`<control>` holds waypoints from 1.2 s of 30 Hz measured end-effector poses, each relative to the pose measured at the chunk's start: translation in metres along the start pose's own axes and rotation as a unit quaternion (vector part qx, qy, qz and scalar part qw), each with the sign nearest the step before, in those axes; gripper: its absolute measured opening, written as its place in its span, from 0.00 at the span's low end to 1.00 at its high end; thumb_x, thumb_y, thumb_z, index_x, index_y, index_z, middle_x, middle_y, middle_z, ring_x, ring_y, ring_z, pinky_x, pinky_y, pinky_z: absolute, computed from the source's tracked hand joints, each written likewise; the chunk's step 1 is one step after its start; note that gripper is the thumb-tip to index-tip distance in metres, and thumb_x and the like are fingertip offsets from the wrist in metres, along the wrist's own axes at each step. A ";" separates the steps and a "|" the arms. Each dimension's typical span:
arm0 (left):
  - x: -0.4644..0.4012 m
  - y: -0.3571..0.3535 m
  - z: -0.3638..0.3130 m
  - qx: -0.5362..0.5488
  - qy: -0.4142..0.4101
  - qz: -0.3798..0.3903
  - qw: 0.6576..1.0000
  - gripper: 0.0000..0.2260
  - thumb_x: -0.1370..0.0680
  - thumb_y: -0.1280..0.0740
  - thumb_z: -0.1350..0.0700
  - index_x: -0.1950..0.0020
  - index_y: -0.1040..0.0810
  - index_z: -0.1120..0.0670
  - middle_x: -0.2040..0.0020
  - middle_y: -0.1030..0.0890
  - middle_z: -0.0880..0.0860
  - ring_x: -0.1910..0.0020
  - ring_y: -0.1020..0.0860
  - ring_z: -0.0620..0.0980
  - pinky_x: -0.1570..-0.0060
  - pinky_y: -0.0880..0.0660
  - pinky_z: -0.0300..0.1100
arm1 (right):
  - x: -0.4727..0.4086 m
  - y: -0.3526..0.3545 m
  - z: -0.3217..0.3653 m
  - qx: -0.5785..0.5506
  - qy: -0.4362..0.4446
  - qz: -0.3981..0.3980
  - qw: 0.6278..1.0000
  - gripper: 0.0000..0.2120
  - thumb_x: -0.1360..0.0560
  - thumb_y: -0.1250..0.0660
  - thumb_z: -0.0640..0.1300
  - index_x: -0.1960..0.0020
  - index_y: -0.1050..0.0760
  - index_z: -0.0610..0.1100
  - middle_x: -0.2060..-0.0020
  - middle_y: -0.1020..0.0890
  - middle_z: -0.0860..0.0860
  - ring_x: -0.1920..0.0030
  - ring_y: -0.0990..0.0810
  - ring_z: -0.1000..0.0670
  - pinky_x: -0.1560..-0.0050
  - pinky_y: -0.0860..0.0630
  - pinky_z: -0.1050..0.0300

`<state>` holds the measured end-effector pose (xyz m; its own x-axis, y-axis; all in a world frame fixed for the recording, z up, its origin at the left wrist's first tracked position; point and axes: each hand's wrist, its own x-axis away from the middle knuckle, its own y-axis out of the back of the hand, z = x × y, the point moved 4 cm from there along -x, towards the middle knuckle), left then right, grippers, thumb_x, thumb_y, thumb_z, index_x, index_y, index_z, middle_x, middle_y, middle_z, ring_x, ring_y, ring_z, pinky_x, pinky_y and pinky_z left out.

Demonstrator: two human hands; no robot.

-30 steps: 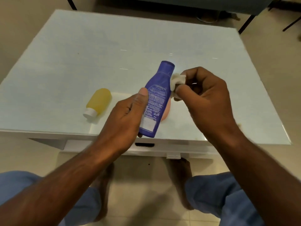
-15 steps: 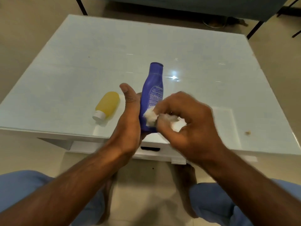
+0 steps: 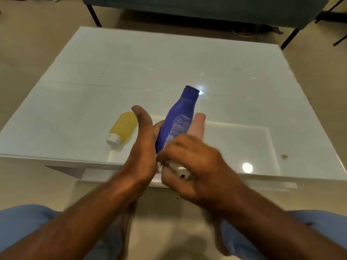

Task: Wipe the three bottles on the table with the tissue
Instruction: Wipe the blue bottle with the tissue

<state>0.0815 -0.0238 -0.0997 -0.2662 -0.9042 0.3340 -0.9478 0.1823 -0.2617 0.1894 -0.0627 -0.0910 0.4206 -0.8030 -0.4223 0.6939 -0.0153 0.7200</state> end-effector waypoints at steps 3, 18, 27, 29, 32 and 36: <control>-0.005 0.000 -0.004 0.024 -0.012 0.024 0.999 0.40 0.24 0.64 0.30 0.52 0.16 0.49 0.56 0.17 0.64 0.62 0.19 0.62 0.61 0.18 0.50 | -0.009 0.031 -0.032 -0.007 -0.089 -0.112 0.990 0.08 0.23 0.25 0.46 0.48 0.19 0.44 0.52 0.18 0.55 0.52 0.22 0.59 0.49 0.23 0.65; -0.006 0.005 0.004 0.019 0.041 0.004 0.999 0.16 0.25 0.30 0.55 0.38 0.22 0.57 0.48 0.14 0.55 0.53 0.16 0.51 0.55 0.18 0.43 | -0.013 0.047 -0.043 -0.254 -0.285 -0.186 0.905 0.03 0.22 0.26 0.39 0.53 0.19 0.42 0.62 0.16 0.54 0.63 0.19 0.58 0.60 0.21 0.65; -0.006 0.003 0.014 0.054 0.091 -0.023 0.994 0.31 0.20 0.51 0.33 0.40 0.19 0.53 0.49 0.14 0.60 0.51 0.16 0.60 0.45 0.20 0.56 | -0.011 0.029 -0.032 -0.110 -0.170 -0.096 0.975 0.03 0.23 0.25 0.39 0.51 0.18 0.45 0.53 0.15 0.51 0.52 0.16 0.51 0.56 0.20 0.63; -0.004 0.000 0.016 -0.005 0.081 -0.011 0.997 0.28 0.19 0.51 0.35 0.44 0.19 0.53 0.55 0.14 0.58 0.59 0.16 0.55 0.54 0.18 0.51 | -0.012 0.040 -0.041 -0.068 -0.189 -0.143 0.969 0.04 0.22 0.25 0.45 0.50 0.18 0.45 0.53 0.16 0.52 0.52 0.17 0.53 0.56 0.21 0.65; -0.003 -0.002 0.019 0.023 0.088 -0.009 0.996 0.27 0.18 0.49 0.37 0.44 0.19 0.55 0.56 0.14 0.58 0.61 0.17 0.54 0.58 0.18 0.48 | -0.012 0.045 -0.042 -0.057 -0.169 -0.164 0.970 0.04 0.22 0.24 0.41 0.50 0.17 0.42 0.53 0.16 0.52 0.53 0.17 0.54 0.55 0.20 0.64; -0.007 0.011 0.008 0.095 0.074 -0.059 0.991 0.25 0.17 0.47 0.37 0.44 0.17 0.53 0.50 0.13 0.54 0.53 0.15 0.53 0.50 0.19 0.48 | -0.002 0.007 -0.005 -0.068 -0.019 0.008 0.997 0.04 0.26 0.27 0.39 0.51 0.16 0.42 0.54 0.17 0.53 0.53 0.19 0.53 0.45 0.21 0.39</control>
<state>0.0741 -0.0185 -0.1128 -0.1910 -0.8455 0.4986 -0.9275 -0.0108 -0.3736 0.1966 -0.0587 -0.0879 0.4119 -0.8248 -0.3873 0.7606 0.0772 0.6446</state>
